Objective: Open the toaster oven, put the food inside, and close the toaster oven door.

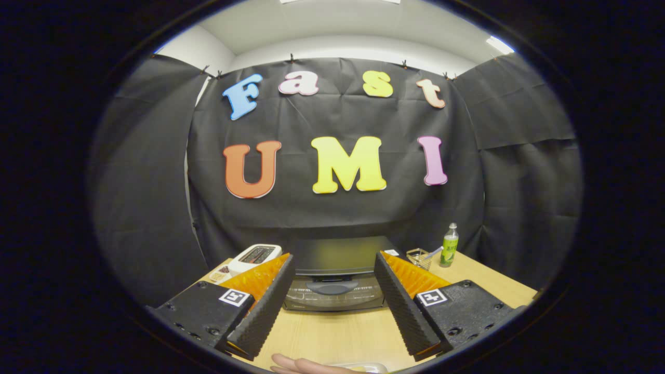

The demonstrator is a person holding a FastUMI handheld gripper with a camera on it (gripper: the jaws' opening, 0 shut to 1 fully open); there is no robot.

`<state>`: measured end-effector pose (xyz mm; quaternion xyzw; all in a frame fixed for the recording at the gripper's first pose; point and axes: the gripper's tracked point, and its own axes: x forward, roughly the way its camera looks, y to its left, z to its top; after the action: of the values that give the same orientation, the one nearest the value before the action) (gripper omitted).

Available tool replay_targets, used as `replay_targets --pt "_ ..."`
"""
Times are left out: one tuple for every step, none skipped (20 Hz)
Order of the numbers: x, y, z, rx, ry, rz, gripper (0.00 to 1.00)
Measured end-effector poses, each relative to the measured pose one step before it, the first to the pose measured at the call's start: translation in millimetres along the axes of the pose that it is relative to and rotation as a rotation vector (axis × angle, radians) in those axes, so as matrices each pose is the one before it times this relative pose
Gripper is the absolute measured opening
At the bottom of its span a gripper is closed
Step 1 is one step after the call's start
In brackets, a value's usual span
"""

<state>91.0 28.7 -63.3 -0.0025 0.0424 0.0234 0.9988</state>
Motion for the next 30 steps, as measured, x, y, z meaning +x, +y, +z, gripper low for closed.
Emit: replay_targets --pt "13.55 -0.18 -9.40 0.00835 0.02272 0.00028 1.00" --pt "13.39 -1.83 -11.40 0.01391 0.03097 -0.00655 1.00" --pt "13.31 -1.23 -9.53 0.00372 0.02836 -0.00597 1.00" --pt "13.20 -0.73 -6.87 -0.00687 0.01778 -0.00021 1.00" --pt "12.33 -1.89 -6.85 -0.00508 0.01993 -0.01098 1.00" --pt "10.60 -1.31 -7.20 -0.00252 0.01660 -0.00661 1.00" --pt "10.90 -0.83 -6.58 -0.00316 0.01806 -0.00512 1.00" --pt "9.01 -1.03 -6.07 -0.00301 0.01416 -0.00940 1.00" --pt "9.01 1.65 -3.80 -0.00796 0.00850 -0.00272 1.00" --pt "9.42 2.38 -4.57 -0.00962 0.00989 0.00050 1.00" --pt "9.63 0.43 -5.20 -0.01847 0.01616 -0.00317 1.00" --pt "8.18 -1.40 -5.17 -0.01491 0.01379 -0.01334 1.00" --pt "5.27 -1.85 -3.23 -0.01434 0.00734 -0.01612 1.00" --pt "3.39 -2.37 1.06 -0.00900 -0.01121 -0.02145 1.00" --pt "4.51 -1.19 -0.87 -0.00519 -0.00504 -0.00798 1.00" --pt "2.92 4.38 -2.54 0.00858 0.00107 0.02098 1.00" --pt "2.06 2.26 2.55 0.01823 -0.01109 0.01248 1.00" --pt "3.15 1.42 -1.67 0.00126 0.00282 0.01411 0.99" --pt "0.86 0.43 1.86 0.00061 -0.00275 0.01108 0.99" --pt "2.51 0.86 -0.01 0.00401 0.00371 0.01058 1.00" --pt "2.36 1.18 0.28 -0.00499 0.00982 0.00978 1.00" --pt "2.94 1.70 0.15 -0.01715 0.00746 0.01393 1.00" --pt "2.38 1.36 1.37 -0.00080 0.00380 0.01154 1.00" --pt "1.25 -0.36 -1.78 0.00510 0.01411 0.01149 1.00" --pt "2.11 -0.17 0.93 0.00632 0.00164 0.00447 1.00" --pt "-3.88 -0.91 -2.52 -0.00532 0.01434 0.00301 1.00" --pt "-1.30 -0.57 1.02 0.01441 -0.01904 0.00201 1.00" --pt "-1.41 0.87 -1.58 0.01032 -0.01051 -0.00068 1.00" --pt "-5.11 0.69 -1.32 -0.01619 -0.00891 -0.00079 1.00" --pt "-4.70 0.06 -2.53 -0.01433 -0.00681 0.00032 1.00"
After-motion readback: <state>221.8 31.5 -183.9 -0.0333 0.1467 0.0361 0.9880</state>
